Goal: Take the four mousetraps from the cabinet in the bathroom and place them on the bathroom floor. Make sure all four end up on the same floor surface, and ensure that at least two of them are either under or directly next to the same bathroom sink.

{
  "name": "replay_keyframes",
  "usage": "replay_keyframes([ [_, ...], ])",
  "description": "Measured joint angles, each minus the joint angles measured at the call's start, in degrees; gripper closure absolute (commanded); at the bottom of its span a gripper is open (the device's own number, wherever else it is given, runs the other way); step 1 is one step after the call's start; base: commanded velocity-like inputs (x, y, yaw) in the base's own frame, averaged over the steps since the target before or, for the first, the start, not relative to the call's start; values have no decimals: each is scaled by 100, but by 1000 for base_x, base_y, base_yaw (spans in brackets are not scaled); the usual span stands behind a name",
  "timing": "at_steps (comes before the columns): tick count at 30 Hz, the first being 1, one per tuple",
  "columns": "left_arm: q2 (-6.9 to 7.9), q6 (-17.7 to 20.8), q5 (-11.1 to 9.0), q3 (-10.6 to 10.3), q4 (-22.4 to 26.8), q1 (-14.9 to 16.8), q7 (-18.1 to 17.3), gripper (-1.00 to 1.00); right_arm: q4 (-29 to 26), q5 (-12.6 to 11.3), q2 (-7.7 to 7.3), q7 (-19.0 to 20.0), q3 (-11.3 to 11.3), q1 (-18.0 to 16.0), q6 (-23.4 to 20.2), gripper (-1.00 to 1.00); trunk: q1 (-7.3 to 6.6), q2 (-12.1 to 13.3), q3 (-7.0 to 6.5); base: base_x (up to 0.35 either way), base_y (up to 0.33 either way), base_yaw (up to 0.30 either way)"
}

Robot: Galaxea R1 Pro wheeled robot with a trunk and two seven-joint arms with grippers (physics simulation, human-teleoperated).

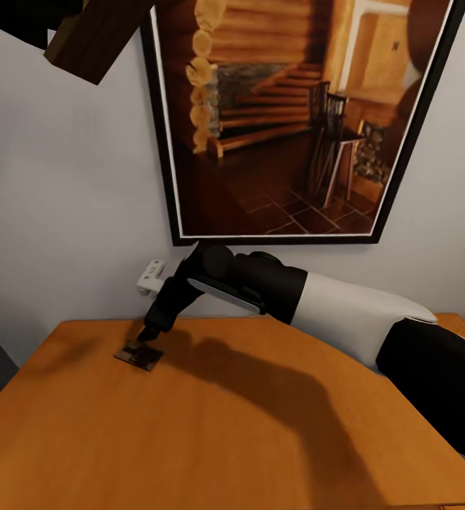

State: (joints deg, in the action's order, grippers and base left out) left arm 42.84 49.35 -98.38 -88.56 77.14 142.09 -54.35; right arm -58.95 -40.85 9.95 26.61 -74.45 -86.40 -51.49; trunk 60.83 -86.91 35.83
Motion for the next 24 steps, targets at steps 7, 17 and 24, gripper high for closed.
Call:
replay_keyframes([
  [7, 16, 0, 7, 1, 1, -1, 0, 100, 110, 0, 1, 16, -1, 0, 32, -100, 1, 0, 0, 146, 113, 0],
  [17, 19, 0, 9, 1, 4, -1, 0, 100, 203, 4, 1, 15, 5, 0, 168, -100, 2, 0, 0, 8, 7, 0],
  [24, 27, 0, 8, 1, 65, -1, 0, 100, 330, 27, 1, 15, 6, 8, 263, -100, 2, 0, 0, 0, 0, 0],
])
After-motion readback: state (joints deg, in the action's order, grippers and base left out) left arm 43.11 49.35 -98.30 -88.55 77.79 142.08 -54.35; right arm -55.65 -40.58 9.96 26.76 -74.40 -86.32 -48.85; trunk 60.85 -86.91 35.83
